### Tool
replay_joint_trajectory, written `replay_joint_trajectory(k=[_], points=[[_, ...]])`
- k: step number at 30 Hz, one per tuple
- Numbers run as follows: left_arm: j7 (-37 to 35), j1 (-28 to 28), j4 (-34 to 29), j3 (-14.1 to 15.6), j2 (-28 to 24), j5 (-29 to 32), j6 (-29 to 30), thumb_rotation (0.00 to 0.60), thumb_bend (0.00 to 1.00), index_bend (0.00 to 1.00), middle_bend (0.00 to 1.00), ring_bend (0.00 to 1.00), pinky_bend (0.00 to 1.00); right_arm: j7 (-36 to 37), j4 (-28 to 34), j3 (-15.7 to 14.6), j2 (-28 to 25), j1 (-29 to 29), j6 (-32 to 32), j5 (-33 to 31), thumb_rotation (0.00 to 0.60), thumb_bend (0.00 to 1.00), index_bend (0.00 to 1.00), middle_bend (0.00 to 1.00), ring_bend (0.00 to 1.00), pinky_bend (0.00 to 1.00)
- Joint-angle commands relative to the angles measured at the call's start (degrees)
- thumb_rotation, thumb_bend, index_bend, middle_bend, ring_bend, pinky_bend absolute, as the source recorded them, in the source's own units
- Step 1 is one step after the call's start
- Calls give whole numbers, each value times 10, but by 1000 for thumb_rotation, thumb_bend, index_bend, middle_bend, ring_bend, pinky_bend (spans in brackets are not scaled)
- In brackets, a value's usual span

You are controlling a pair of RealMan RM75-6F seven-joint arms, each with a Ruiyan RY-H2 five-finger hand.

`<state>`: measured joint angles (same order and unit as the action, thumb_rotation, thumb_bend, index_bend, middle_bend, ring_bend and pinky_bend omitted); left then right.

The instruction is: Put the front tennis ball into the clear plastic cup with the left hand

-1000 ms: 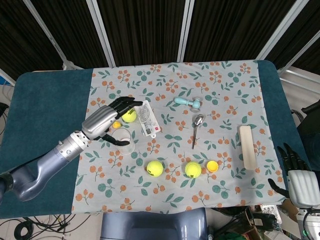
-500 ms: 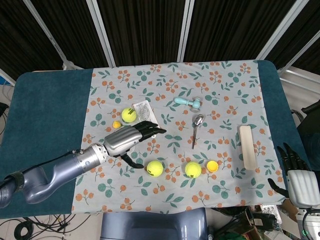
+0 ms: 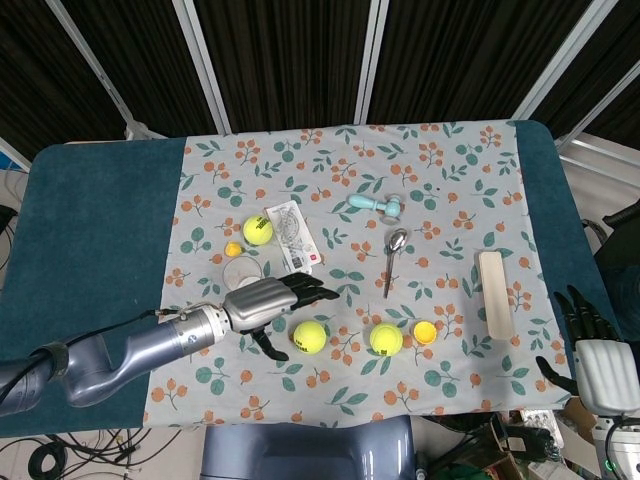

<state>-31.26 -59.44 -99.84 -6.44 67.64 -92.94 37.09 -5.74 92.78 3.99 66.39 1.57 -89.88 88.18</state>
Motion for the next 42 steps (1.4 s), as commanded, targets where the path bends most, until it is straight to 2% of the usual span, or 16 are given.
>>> replay_joint_trajectory(k=[1, 7, 17, 33, 42], points=[[10, -2, 13, 11, 20, 9, -9, 600, 79, 33, 115, 0, 12, 0, 0, 0, 0, 0, 0, 0, 600, 131, 15, 0, 108, 261], [52, -4, 53, 26, 76, 10, -6, 600, 80, 33, 115, 0, 12, 1, 1, 1, -1, 0, 0, 0, 600, 131, 15, 0, 107, 261], [90, 1, 94, 37, 125, 30, 1, 600, 80, 34, 122, 5, 14, 6, 0, 2, -2, -1, 0, -3, 600, 132, 15, 0, 108, 261], [114, 1, 175, 43, 208, 50, 3, 600, 80, 56, 134, 39, 45, 15, -2, 3, -3, 0, 0, -4, 600, 134, 15, 0, 108, 262], [116, -1, 217, 46, 240, 56, 1, 600, 109, 118, 152, 59, 64, 16, -2, 4, -3, 0, 1, -7, 600, 136, 15, 0, 108, 262]])
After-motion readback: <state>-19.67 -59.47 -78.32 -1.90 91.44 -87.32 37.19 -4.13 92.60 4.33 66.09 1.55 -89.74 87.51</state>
